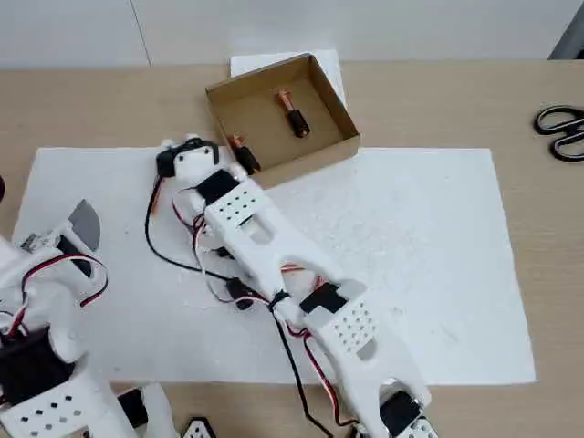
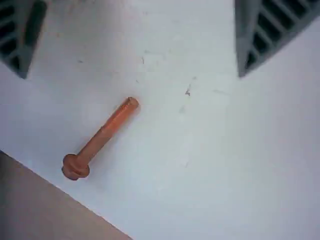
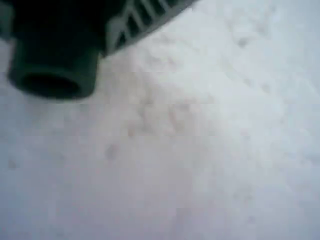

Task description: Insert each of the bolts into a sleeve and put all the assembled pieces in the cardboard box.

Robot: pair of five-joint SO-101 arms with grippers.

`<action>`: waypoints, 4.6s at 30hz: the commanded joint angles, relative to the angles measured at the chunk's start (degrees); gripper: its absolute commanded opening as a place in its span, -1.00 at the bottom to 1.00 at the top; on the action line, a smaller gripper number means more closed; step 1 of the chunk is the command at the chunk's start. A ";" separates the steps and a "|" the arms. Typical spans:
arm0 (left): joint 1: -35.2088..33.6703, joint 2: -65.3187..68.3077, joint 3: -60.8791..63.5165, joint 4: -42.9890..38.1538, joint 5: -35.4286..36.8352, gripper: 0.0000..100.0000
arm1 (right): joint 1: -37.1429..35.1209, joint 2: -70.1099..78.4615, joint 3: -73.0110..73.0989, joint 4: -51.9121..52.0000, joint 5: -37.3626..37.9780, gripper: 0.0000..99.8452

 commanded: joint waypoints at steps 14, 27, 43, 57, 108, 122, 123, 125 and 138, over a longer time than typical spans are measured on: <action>25.41 -0.44 -2.51 2.20 0.26 -0.50 | 16.66 -34.24 -4.92 9.01 4.57 -0.99; 27.34 1.14 -2.59 -4.31 -0.53 -0.50 | 29.67 -74.42 31.12 4.79 4.57 -0.99; 26.99 40.44 -31.52 7.30 -4.40 -0.50 | 27.74 -104.48 92.66 -36.53 4.66 -0.99; 21.54 67.96 -53.05 12.22 -11.08 -0.50 | 22.29 -136.75 124.75 -57.27 15.74 -0.99; 13.98 132.48 -108.26 12.75 -35.87 -0.66 | 22.02 -145.36 133.01 -57.01 21.45 -0.99; 16.88 132.40 -123.65 22.24 -34.64 -0.99 | 22.02 -145.54 129.58 -50.42 21.45 -0.99; 16.62 131.87 -125.32 22.24 -33.49 -0.99 | 22.02 -145.54 129.58 -50.42 21.45 -0.99; 16.18 129.85 -127.25 22.24 -31.56 -0.99 | 22.02 -145.54 129.58 -50.42 21.45 -0.99; 15.65 107.78 -122.86 22.42 -24.53 -0.99 | 22.02 -145.45 129.67 -50.42 21.45 -0.99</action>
